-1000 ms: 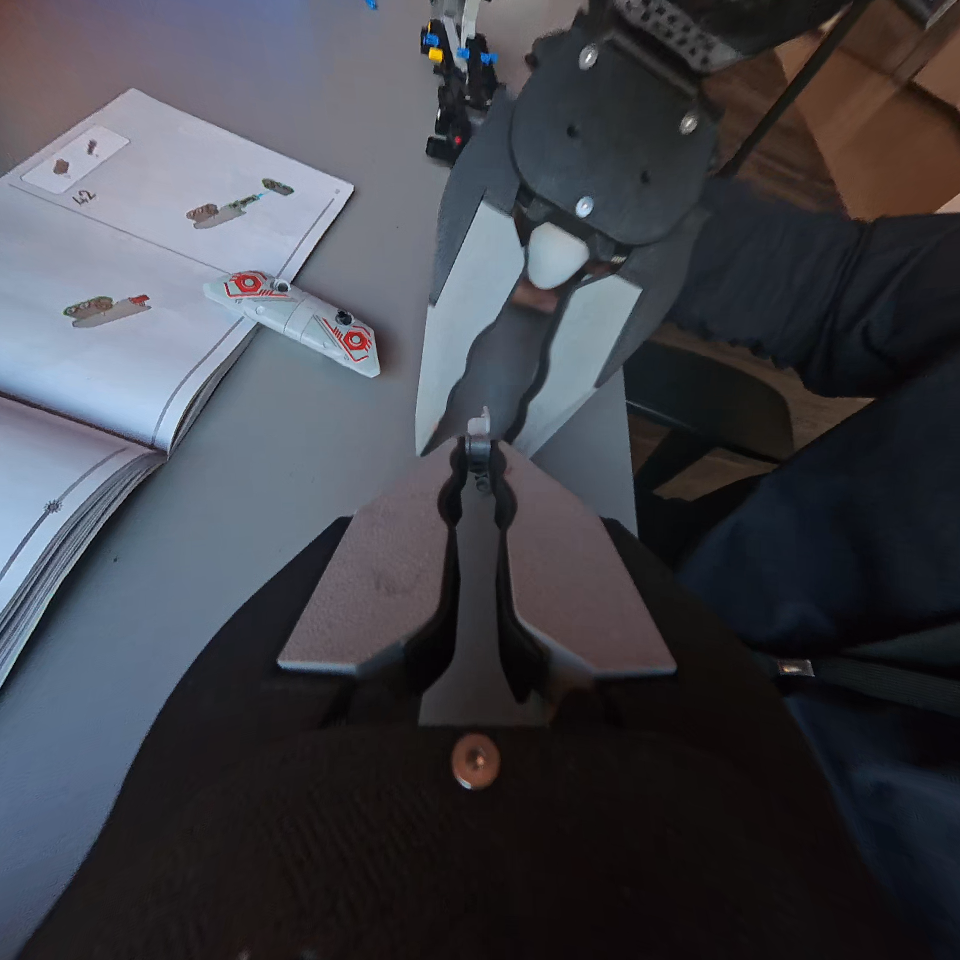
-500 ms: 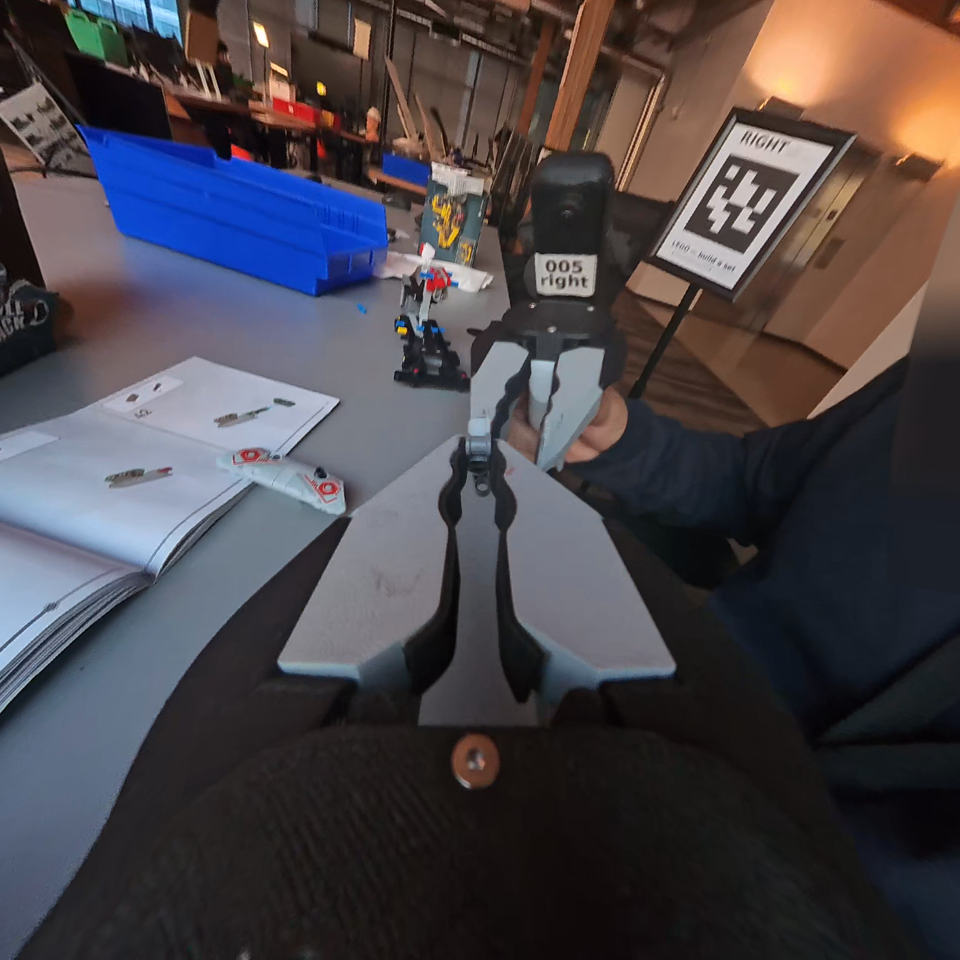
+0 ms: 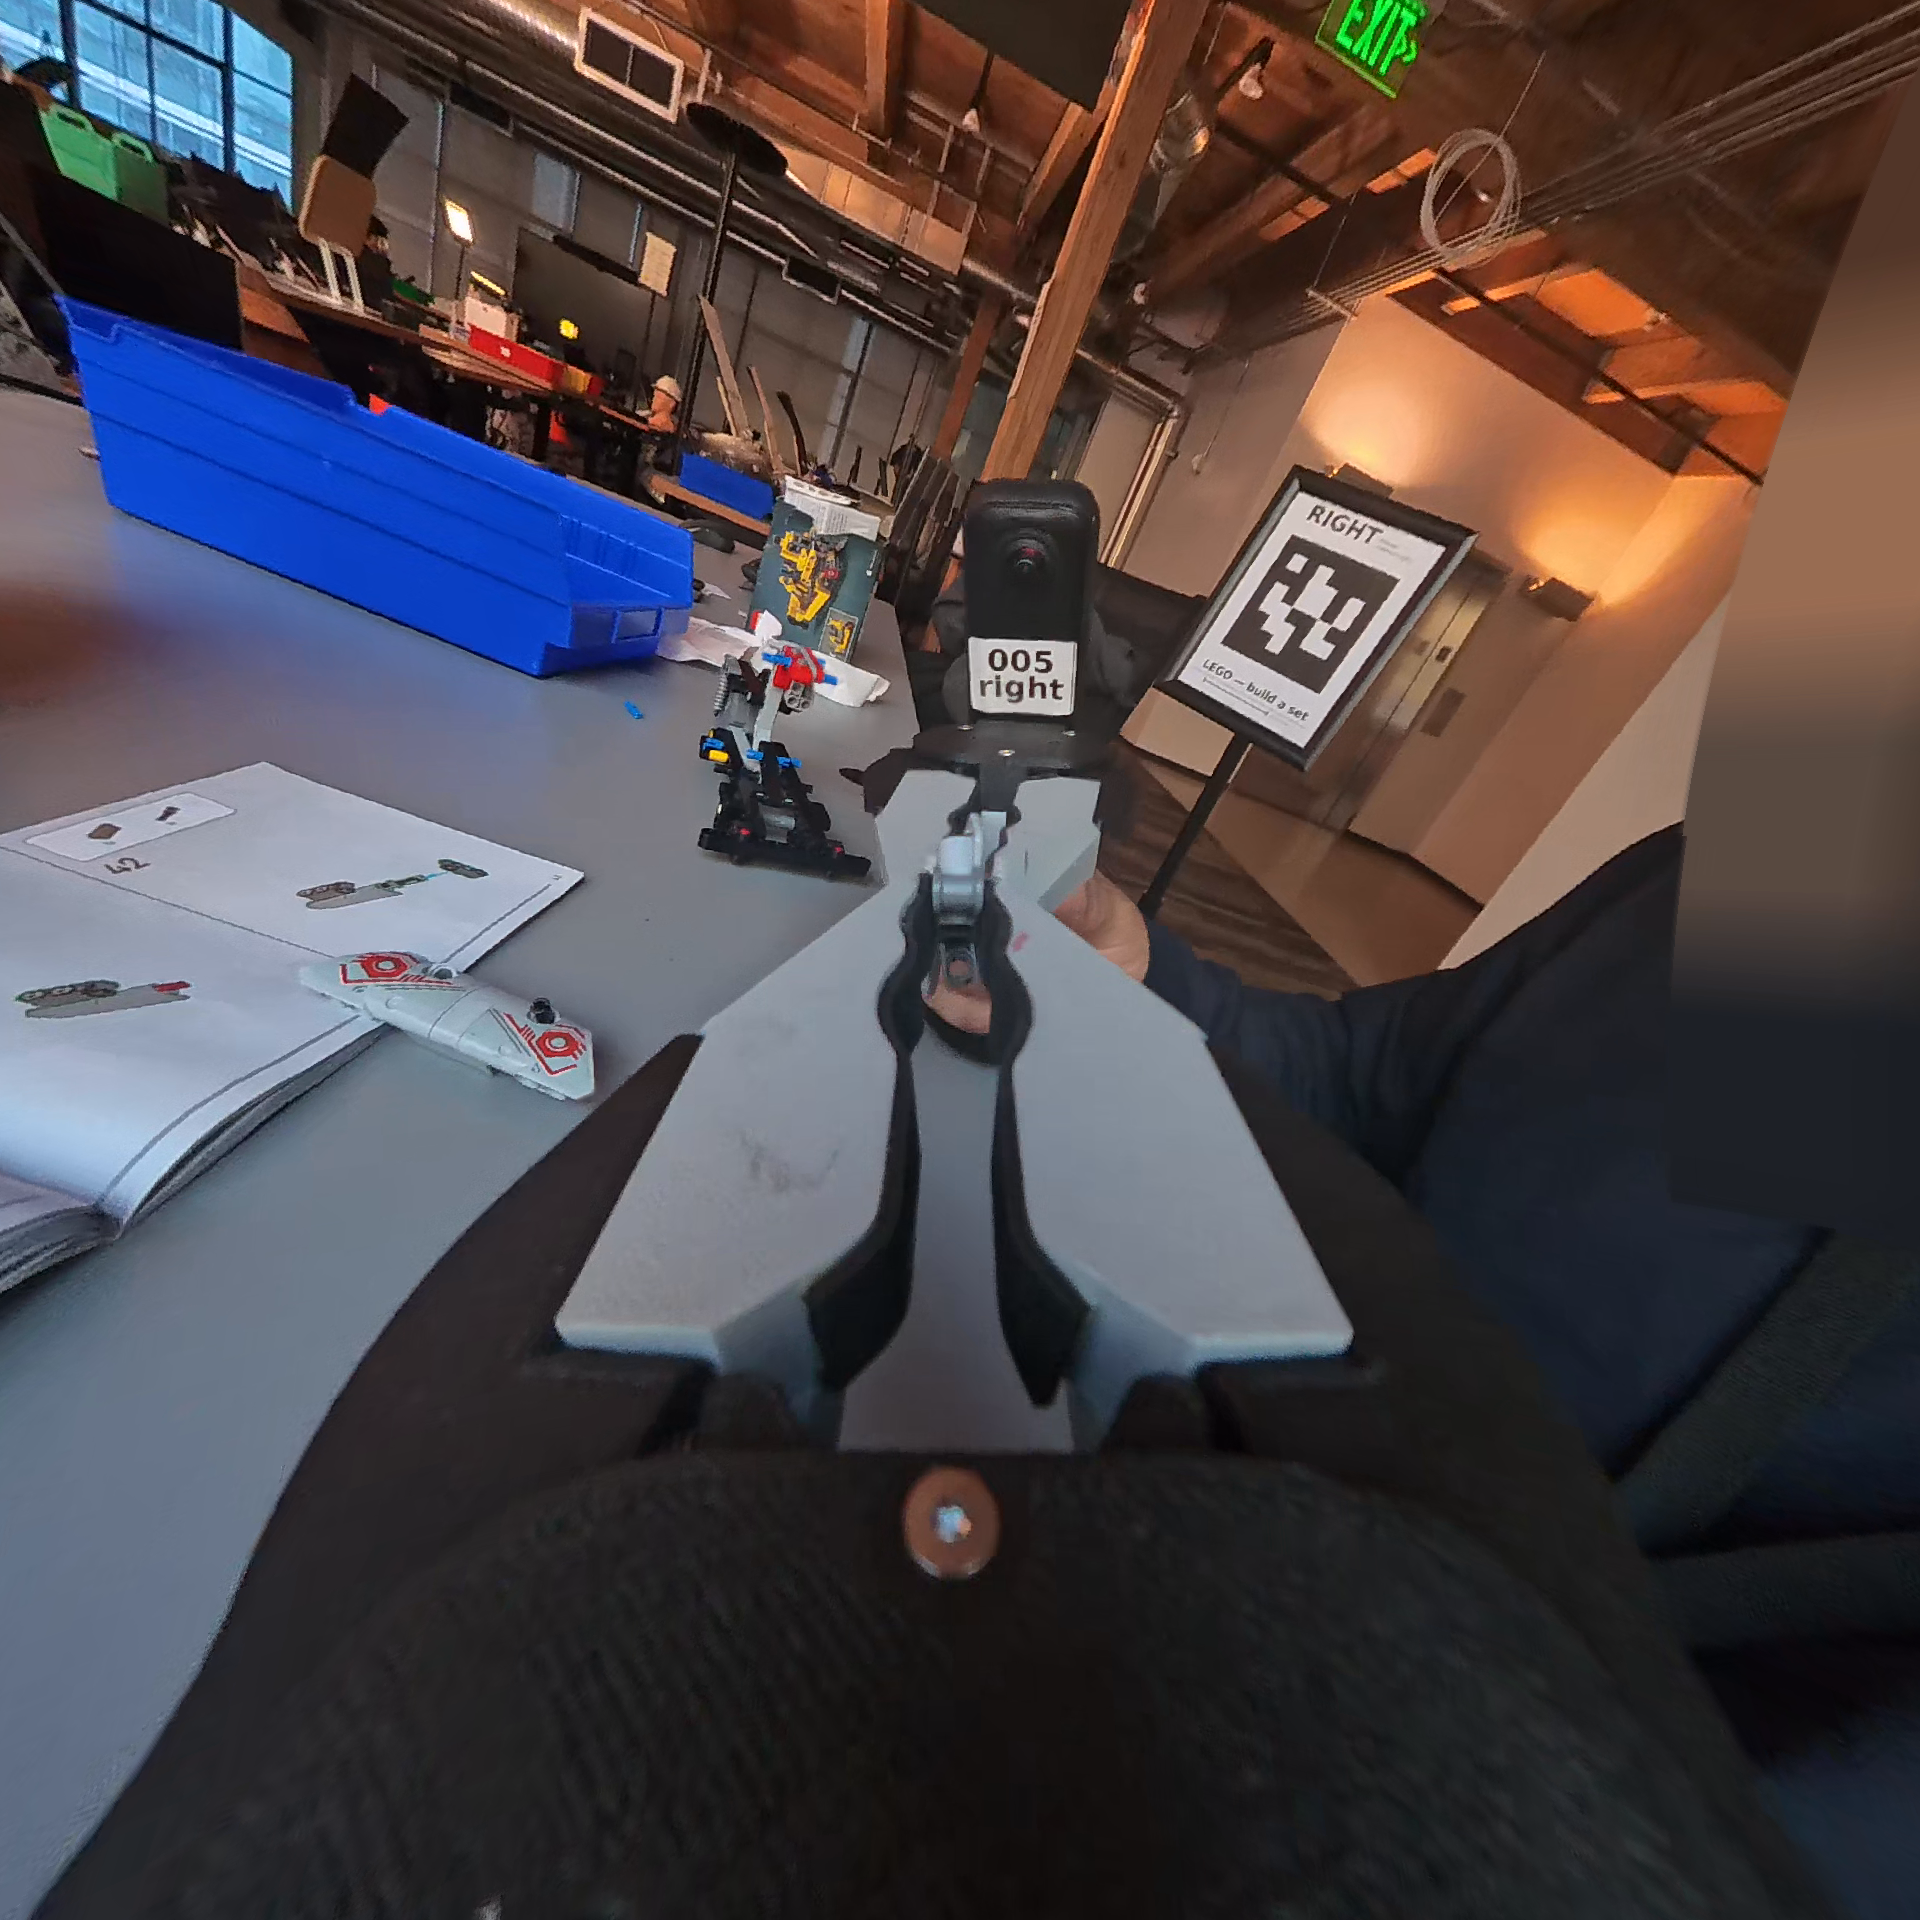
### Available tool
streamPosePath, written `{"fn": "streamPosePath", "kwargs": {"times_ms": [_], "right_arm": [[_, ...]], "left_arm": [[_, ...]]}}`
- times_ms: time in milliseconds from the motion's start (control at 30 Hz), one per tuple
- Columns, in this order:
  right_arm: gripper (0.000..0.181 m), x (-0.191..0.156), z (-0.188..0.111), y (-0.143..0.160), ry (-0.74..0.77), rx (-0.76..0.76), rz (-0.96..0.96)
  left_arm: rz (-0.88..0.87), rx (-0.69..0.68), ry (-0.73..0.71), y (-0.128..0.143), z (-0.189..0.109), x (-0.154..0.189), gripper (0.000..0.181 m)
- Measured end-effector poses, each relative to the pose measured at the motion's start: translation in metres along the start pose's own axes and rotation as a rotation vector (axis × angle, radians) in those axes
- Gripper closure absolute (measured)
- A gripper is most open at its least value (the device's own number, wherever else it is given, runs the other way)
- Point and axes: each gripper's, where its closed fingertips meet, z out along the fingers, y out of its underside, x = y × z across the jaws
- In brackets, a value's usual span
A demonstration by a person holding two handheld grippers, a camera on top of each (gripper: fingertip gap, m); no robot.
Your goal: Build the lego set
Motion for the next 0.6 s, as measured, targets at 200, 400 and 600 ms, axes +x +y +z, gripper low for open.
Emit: {"fn": "streamPosePath", "kwargs": {"times_ms": [200, 400, 600], "right_arm": [[0.177, 0.003, -0.005, -0.002, 0.026, 0.004, -0.03], [0.178, 0.006, -0.009, 0.004, 0.057, -0.056, -0.14], [0.178, 0.009, -0.014, 0.01, 0.154, -0.125, -0.396]], "left_arm": [[-0.046, -0.024, -0.019, 0.01, 0.002, -0.004, 0.176], [0.031, -0.226, -0.061, 0.018, -0.006, -0.011, 0.161], [0.139, -0.421, -0.048, 0.026, -0.01, -0.01, 0.141]]}}
